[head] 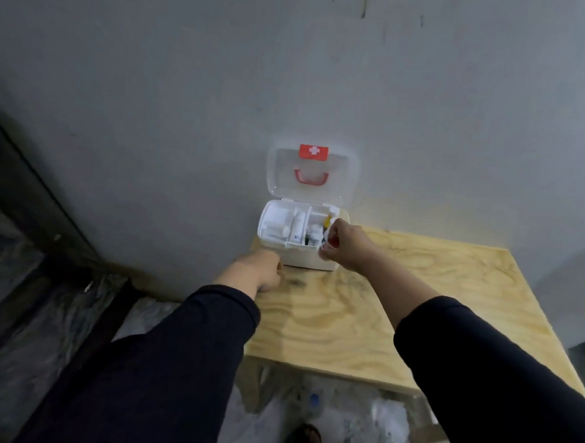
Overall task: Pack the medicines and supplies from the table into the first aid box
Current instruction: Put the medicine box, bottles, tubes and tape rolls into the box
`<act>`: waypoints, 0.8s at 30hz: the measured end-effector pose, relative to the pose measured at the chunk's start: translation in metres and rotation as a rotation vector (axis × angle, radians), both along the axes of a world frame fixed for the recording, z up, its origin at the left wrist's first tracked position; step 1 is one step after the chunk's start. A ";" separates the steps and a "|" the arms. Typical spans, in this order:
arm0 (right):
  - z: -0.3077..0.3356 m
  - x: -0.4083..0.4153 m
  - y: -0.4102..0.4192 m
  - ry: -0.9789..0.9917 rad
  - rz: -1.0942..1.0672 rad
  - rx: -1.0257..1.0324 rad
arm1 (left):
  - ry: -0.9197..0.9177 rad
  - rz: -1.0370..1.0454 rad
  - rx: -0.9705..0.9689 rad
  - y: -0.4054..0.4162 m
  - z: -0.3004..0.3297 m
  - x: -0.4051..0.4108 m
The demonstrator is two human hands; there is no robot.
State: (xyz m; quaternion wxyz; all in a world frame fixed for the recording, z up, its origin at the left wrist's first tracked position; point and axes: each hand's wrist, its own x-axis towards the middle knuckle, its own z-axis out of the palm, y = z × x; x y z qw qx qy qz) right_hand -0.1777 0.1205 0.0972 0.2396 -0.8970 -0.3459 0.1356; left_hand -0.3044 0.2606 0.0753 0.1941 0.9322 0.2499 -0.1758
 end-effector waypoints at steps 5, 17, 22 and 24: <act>0.006 0.017 0.061 -0.065 0.038 0.036 | -0.106 0.114 0.021 0.040 0.002 0.005; -0.044 0.070 0.158 0.060 0.103 0.101 | -0.324 0.286 -0.237 0.086 -0.022 0.065; -0.061 0.072 0.176 -0.054 0.172 0.074 | -0.369 0.287 -0.401 0.090 -0.032 0.074; -0.065 0.072 0.179 -0.094 0.169 0.087 | -0.377 0.270 -0.417 0.090 -0.033 0.076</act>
